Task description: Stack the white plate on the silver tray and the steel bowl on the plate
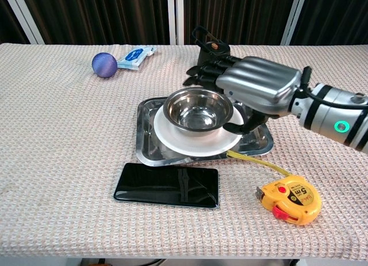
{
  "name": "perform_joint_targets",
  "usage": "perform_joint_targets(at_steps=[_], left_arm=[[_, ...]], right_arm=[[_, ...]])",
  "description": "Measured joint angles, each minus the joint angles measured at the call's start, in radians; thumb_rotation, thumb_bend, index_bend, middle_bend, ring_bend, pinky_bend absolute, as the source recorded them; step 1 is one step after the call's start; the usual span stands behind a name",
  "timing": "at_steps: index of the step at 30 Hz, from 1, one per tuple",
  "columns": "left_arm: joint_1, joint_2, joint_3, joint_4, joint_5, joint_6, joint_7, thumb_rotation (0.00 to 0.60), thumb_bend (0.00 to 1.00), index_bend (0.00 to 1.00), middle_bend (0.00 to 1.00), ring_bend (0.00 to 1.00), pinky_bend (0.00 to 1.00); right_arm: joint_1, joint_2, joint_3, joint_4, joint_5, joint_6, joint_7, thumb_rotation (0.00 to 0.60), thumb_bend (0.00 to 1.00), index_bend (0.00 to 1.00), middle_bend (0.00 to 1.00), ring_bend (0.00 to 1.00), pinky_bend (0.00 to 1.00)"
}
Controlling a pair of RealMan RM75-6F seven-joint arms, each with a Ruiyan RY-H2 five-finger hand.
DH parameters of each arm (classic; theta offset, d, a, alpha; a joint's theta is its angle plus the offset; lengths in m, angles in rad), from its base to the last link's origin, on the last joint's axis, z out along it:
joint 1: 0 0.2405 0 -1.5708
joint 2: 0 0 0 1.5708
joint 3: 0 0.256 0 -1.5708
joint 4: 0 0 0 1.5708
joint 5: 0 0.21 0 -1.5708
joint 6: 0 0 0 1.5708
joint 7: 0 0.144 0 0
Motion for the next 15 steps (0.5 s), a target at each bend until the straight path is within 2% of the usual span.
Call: perform_joint_targets(at_steps=[5,8,10,15], left_arm=[[0.013,0.013,0.004,-0.03,0.009,0.032,0.002,0.6,0.04,0.25,0.14,0.06,0.2],[0.028,0.032,0.017,-0.064,0.024,0.052,-0.003,0.6,0.04,0.24,0.15,0.06,0.2],[0.04,0.054,0.035,-0.093,0.04,0.063,-0.004,0.6,0.04,0.22,0.16,0.06,0.2],[0.075,0.116,0.077,-0.177,0.072,0.084,0.008,0.6,0.01,0.2,0.15,0.06,0.2]], right_arm=[[-0.09,0.11,-0.027,-0.075,-0.043,0.172,0.027,0.6,0.23,0.0,0.0,0.0,0.0],[-0.186,0.184,-0.046,-0.09,-0.038,0.296,0.077,0.6,0.22,0.0,0.0,0.0,0.0],[-0.265,0.226,-0.057,-0.08,-0.01,0.366,0.137,0.6,0.22,0.0,0.0,0.0,0.0],[-0.429,0.281,-0.068,0.019,0.128,0.439,0.325,0.6,0.21,0.0,0.0,0.0,0.0]])
